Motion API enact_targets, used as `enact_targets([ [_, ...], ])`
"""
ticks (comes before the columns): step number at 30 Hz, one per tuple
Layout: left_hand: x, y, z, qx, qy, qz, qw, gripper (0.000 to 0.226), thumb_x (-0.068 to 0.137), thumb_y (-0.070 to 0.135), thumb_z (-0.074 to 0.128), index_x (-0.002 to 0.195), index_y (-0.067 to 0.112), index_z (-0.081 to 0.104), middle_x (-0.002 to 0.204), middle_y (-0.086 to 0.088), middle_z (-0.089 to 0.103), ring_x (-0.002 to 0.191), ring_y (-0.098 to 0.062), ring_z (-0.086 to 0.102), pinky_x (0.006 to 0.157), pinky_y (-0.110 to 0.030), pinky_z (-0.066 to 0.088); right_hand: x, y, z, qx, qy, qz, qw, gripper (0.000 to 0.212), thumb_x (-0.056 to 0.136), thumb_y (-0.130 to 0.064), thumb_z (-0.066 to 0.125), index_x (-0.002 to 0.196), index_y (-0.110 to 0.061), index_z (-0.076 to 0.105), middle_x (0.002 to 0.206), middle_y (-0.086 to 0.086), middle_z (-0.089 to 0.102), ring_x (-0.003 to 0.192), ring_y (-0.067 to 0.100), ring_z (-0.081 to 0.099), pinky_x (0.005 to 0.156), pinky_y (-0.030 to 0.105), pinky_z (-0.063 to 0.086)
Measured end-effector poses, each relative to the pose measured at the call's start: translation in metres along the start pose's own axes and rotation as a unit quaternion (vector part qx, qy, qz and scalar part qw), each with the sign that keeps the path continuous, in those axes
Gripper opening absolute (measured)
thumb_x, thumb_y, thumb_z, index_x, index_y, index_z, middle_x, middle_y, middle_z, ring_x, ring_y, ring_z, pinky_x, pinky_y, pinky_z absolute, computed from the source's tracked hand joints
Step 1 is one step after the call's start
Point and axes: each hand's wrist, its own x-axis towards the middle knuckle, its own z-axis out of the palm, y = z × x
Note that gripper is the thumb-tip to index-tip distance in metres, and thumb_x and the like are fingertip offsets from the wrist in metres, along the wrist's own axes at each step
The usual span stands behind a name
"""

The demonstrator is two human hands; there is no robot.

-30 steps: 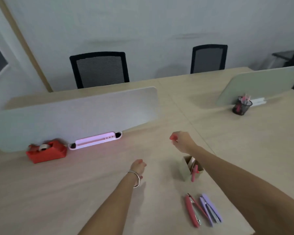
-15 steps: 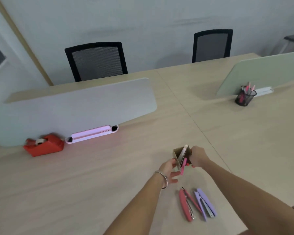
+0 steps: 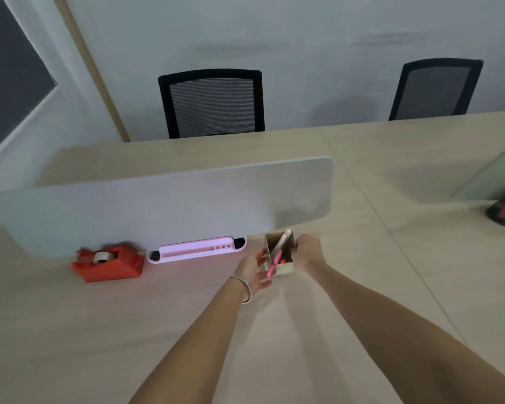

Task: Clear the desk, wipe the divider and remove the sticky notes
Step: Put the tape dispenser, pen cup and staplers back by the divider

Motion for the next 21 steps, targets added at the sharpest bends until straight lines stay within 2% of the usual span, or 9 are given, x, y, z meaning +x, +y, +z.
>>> enact_targets([
  [2, 0.016, 0.014, -0.011, -0.002, 0.004, 0.001, 1.0, 0.023, 0.093, 0.038, 0.038, 0.093, 0.026, 0.057, 0.113, 0.001, 0.058, 0.083, -0.022, 0.056, 0.086, -0.037, 0.039, 0.021, -0.013, 0.008, -0.003, 0.0, -0.008, 1.0, 0.016, 0.086, -0.005, 0.052, 0.085, 0.003, 0.066, 0.093, 0.023, 0.072, 0.089, 0.036, 0.069, 0.08, 0.041, 0.057],
  [6, 0.038, 0.033, -0.027, -0.007, 0.026, -0.002, 1.0, 0.021, 0.089, 0.031, 0.04, 0.092, 0.02, 0.059, 0.107, -0.002, 0.062, 0.074, -0.02, 0.057, 0.072, -0.032, 0.038, 0.043, -0.033, 0.018, -0.026, -0.007, -0.028, 0.999, 0.024, 0.09, -0.009, 0.05, 0.095, 0.006, 0.068, 0.102, 0.023, 0.071, 0.1, 0.036, 0.066, 0.089, 0.039, 0.052],
  [8, 0.046, 0.04, -0.032, -0.007, 0.03, -0.001, 1.0, 0.022, 0.086, 0.03, 0.04, 0.09, 0.019, 0.059, 0.101, -0.002, 0.064, 0.072, -0.02, 0.057, 0.07, -0.031, 0.037, 0.051, -0.04, 0.022, -0.009, 0.003, -0.034, 0.999, 0.022, 0.089, -0.007, 0.051, 0.096, 0.005, 0.068, 0.101, 0.024, 0.071, 0.098, 0.036, 0.066, 0.089, 0.042, 0.052],
  [11, 0.052, 0.045, -0.035, -0.028, 0.05, 0.0, 0.998, 0.018, 0.084, 0.029, 0.041, 0.089, 0.021, 0.057, 0.117, -0.003, 0.062, 0.071, -0.024, 0.06, 0.067, -0.03, 0.038, 0.058, -0.043, 0.025, 0.006, 0.01, -0.04, 0.999, 0.017, 0.088, -0.004, 0.053, 0.095, 0.004, 0.066, 0.099, 0.025, 0.07, 0.095, 0.039, 0.066, 0.085, 0.046, 0.054],
  [13, 0.052, 0.042, -0.034, -0.043, 0.056, 0.002, 0.998, 0.021, 0.084, 0.029, 0.043, 0.097, 0.02, 0.056, 0.131, -0.003, 0.058, 0.071, -0.026, 0.061, 0.067, -0.031, 0.039, 0.057, -0.039, 0.023, 0.017, -0.019, -0.031, 0.999, 0.022, 0.091, -0.011, 0.055, 0.097, 0.006, 0.066, 0.101, 0.026, 0.069, 0.097, 0.039, 0.065, 0.084, 0.044, 0.054],
  [15, 0.047, 0.036, -0.031, -0.055, 0.07, 0.006, 0.996, 0.023, 0.085, 0.032, 0.044, 0.103, 0.021, 0.055, 0.133, -0.001, 0.058, 0.073, -0.026, 0.062, 0.069, -0.032, 0.041, 0.051, -0.034, 0.016, 0.023, -0.04, -0.02, 0.999, 0.03, 0.093, -0.022, 0.054, 0.103, 0.004, 0.066, 0.107, 0.023, 0.068, 0.101, 0.036, 0.064, 0.082, 0.036, 0.051],
  [17, 0.036, 0.026, -0.029, -0.061, 0.106, 0.008, 0.992, 0.021, 0.089, 0.032, 0.042, 0.103, 0.02, 0.051, 0.124, 0.001, 0.057, 0.075, -0.026, 0.061, 0.071, -0.034, 0.042, 0.04, -0.029, 0.004, 0.029, -0.044, -0.013, 0.999, 0.036, 0.095, -0.026, 0.051, 0.114, 0.003, 0.062, 0.119, 0.02, 0.064, 0.113, 0.033, 0.058, 0.093, 0.035, 0.046],
  [19, 0.023, 0.012, -0.025, -0.058, 0.15, 0.009, 0.987, 0.018, 0.093, 0.029, 0.037, 0.103, 0.018, 0.048, 0.116, -0.002, 0.051, 0.072, -0.025, 0.06, 0.067, -0.033, 0.042, 0.026, -0.017, -0.012, 0.029, -0.046, -0.021, 0.998, 0.038, 0.094, -0.027, 0.05, 0.116, 0.002, 0.061, 0.124, 0.018, 0.062, 0.118, 0.033, 0.056, 0.099, 0.035, 0.042],
  [21, 0.007, -0.007, -0.019, 0.004, 0.183, 0.006, 0.983, 0.016, 0.094, 0.019, 0.034, 0.089, 0.016, 0.049, 0.104, -0.004, 0.049, 0.065, -0.022, 0.057, 0.059, -0.028, 0.038, 0.011, 0.001, -0.028, 0.032, -0.053, -0.03, 0.998, 0.037, 0.094, -0.027, 0.051, 0.112, 0.003, 0.063, 0.121, 0.019, 0.062, 0.115, 0.036, 0.057, 0.099, 0.038, 0.044],
])
